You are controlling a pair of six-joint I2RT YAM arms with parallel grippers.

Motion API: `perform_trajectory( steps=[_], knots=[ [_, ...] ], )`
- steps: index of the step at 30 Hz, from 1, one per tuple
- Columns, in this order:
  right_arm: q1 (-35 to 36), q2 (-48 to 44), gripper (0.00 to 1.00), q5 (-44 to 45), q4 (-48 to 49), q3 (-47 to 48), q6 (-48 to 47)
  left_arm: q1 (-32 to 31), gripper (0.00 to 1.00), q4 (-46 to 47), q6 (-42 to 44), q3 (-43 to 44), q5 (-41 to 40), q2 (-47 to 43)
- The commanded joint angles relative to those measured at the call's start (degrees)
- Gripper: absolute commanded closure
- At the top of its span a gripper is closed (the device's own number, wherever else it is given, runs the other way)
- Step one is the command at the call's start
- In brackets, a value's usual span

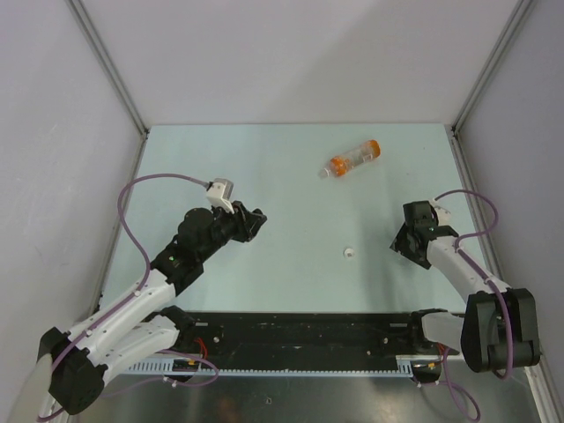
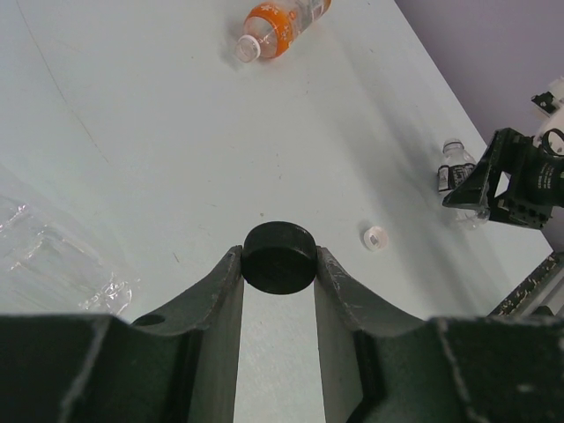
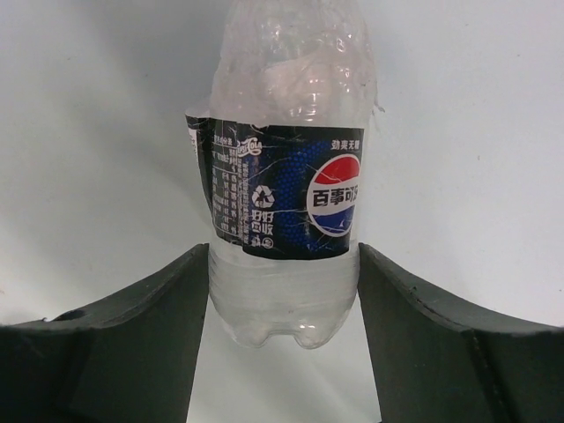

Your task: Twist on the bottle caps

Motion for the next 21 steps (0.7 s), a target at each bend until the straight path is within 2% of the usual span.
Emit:
perform_trajectory(
  steps=[1,6,11,18,21],
  knots=[
    [-1.1,1.8,0.34,2.9,1.4,-0.2,2.3,0.2,0.89,1.5,0.7,1.5,0.8,-1.4],
    [-1.2,1.3,0.51,1.7,2.3,-0.3,1.0,0.2,0.89,1.5,0.6,1.7,0.6,-1.2],
    [-0.7,-4.9,0.75,-0.8,4.5,-0.3,-3.7,0.2,0.91,1.5,0.6,2.5,0.2,-0.9],
    [2.2,-20.8,0.93,-14.9,16.9,-0.5,-18.5,0.2,0.92,1.6,2.7,5.9,1.2,-0.9],
    [4.2,-26.4,0.99,-27.0,23.7,-1.5,-25.1,0.2,0.91,1.7,4.1,8.0,4.5,-0.8]
  ],
)
